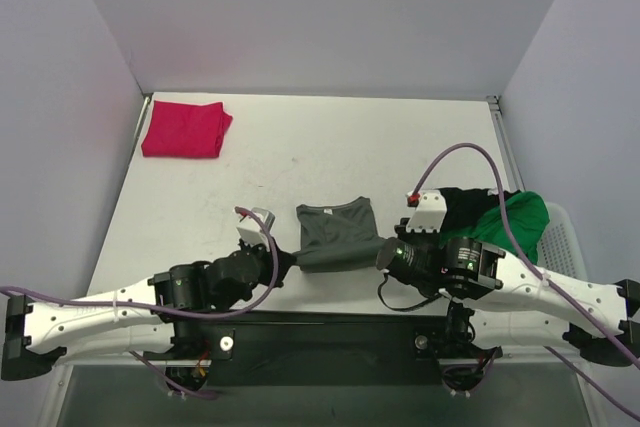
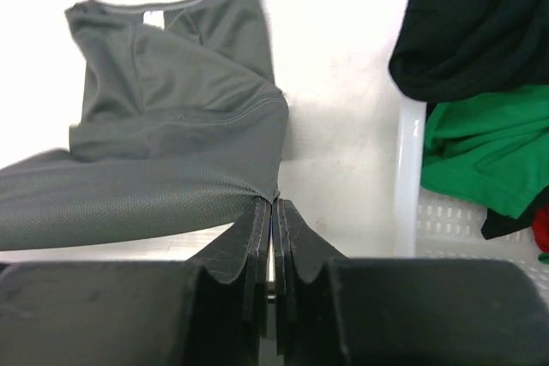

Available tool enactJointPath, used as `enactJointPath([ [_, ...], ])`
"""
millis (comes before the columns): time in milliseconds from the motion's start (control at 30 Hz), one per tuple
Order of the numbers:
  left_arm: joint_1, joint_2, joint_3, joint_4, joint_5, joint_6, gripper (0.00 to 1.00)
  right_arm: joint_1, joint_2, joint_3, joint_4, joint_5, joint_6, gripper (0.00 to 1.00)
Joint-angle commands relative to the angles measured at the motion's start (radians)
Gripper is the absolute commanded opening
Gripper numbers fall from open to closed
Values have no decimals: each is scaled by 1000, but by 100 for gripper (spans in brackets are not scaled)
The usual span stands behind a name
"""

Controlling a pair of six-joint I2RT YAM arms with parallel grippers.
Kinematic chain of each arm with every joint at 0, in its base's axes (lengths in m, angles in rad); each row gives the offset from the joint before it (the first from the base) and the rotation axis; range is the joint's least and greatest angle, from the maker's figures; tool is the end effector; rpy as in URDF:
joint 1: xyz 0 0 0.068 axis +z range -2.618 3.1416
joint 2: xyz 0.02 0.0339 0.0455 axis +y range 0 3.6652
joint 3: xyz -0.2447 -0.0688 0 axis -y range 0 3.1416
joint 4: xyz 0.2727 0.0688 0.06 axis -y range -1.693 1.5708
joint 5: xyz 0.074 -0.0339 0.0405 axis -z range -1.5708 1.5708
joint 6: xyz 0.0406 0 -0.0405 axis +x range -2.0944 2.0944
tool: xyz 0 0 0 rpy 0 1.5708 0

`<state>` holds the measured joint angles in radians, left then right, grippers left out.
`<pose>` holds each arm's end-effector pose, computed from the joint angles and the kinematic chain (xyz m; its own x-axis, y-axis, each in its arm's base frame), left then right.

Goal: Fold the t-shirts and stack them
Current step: Fold the long partially folded tshirt into a neat square

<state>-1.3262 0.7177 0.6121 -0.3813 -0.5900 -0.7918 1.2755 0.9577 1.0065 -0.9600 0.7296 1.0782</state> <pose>0.0724 -0.1967 0.2549 -0.5686 -0.1637 -0.8062 0.4021 0.7996 -0.4460 0.0877 0.1955 0.3045 -0.6324 0.1779 -0.7539 -0.0784 0.9536 0.2908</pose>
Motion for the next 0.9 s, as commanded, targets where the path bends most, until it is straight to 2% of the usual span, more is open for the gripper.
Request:
enactJointPath([
  [0,91,38,44,62,90,75,0,-60,3,32,-68,88,-64,0],
  [167,179,75,46,117,191,118,0,-145,-1,29,24,45,-179,0],
  [467,407,153,35,243,426,163,0,-404,73,46,239,-142,-406,0],
  [700,590,252,34,361,590,177,0,-547,212,119,326,-257,-517,0],
  [867,703,379,29,456,706,174,0,-657,328,168,383,-341,-584,0],
])
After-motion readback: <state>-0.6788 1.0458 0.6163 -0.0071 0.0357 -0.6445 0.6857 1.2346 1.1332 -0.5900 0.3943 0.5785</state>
